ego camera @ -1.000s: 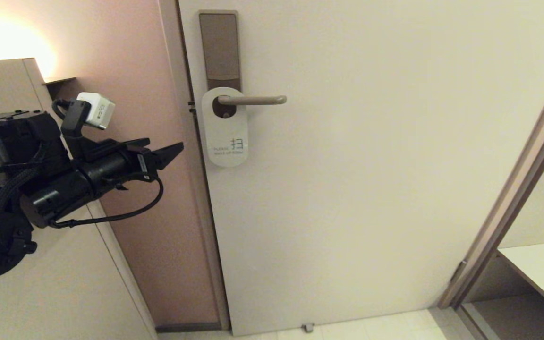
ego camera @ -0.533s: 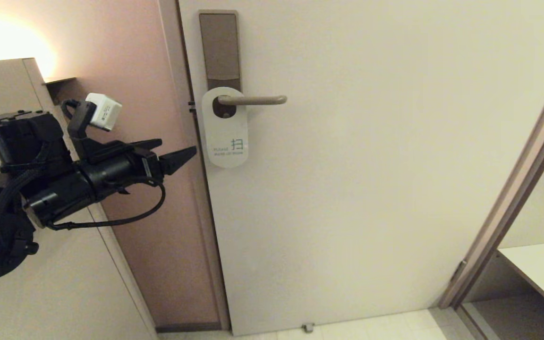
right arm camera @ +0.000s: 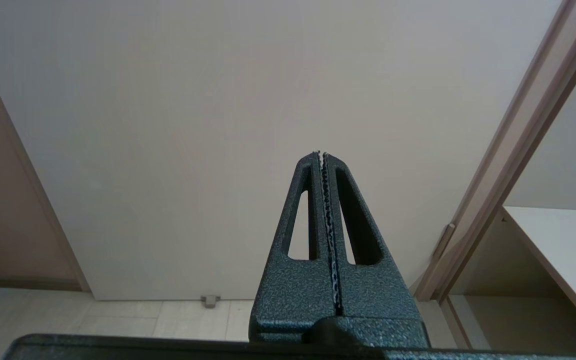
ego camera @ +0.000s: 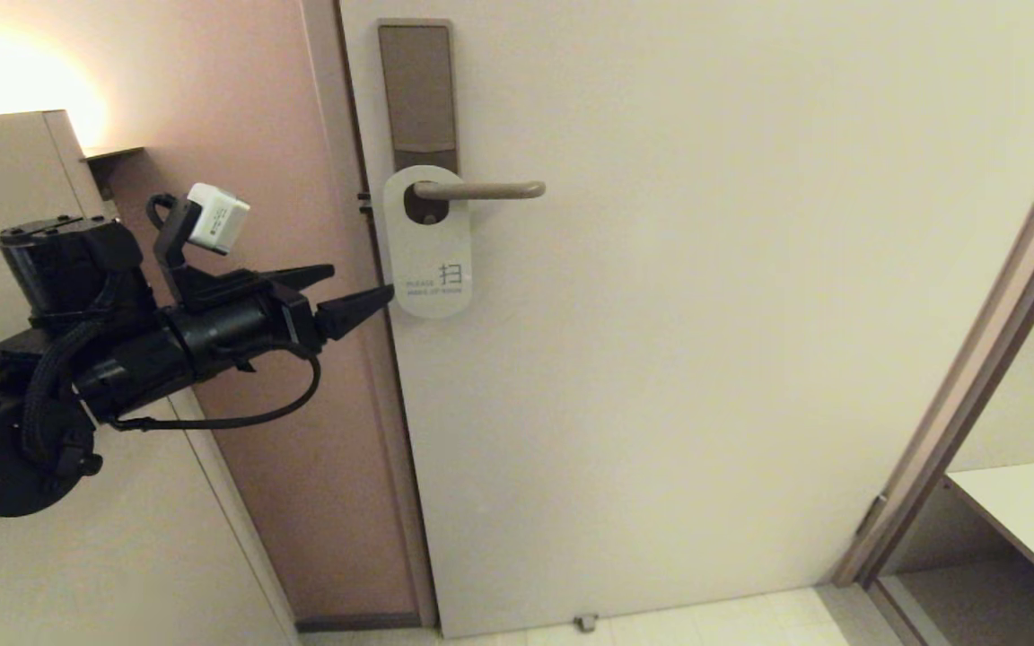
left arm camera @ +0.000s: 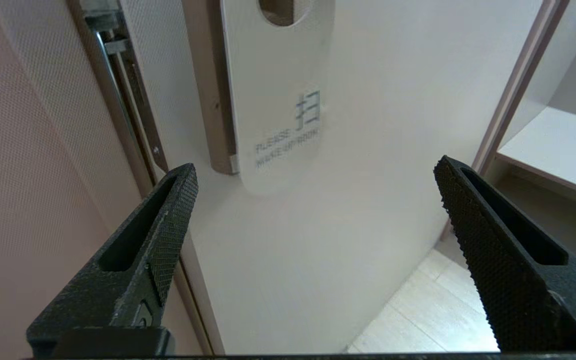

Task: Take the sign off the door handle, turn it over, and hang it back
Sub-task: Take down the sign

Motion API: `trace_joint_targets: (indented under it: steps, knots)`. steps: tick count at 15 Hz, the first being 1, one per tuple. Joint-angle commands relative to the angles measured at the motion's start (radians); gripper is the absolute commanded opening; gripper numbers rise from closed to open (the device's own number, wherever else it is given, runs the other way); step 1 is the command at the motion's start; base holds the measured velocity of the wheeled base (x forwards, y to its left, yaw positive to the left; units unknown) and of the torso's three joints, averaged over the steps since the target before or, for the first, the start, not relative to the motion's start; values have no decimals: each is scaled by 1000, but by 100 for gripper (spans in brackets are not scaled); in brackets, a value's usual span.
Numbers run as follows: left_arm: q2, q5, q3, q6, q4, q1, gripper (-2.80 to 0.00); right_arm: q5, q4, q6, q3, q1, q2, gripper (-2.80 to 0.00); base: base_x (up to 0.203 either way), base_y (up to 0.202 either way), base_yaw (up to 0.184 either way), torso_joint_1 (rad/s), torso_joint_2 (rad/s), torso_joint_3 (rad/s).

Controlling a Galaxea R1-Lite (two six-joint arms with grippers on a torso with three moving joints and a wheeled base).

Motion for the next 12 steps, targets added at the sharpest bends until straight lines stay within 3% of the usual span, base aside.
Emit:
trace_joint_targets:
  steps: [1,7,12]
  knots:
    - [43,-14,-8,-5,-24,11,0,0,0,0,0,1,0,-280,0,0,0,0,0,0]
    - [114,-41,-103,-21,-35,10,0,0,0,0,0,1,0,-280,0,0,0,0,0,0]
    - [163,-89,-205,-72,-29,5,0,0,0,0,0,2,0,-280,0,0,0,0,0,0]
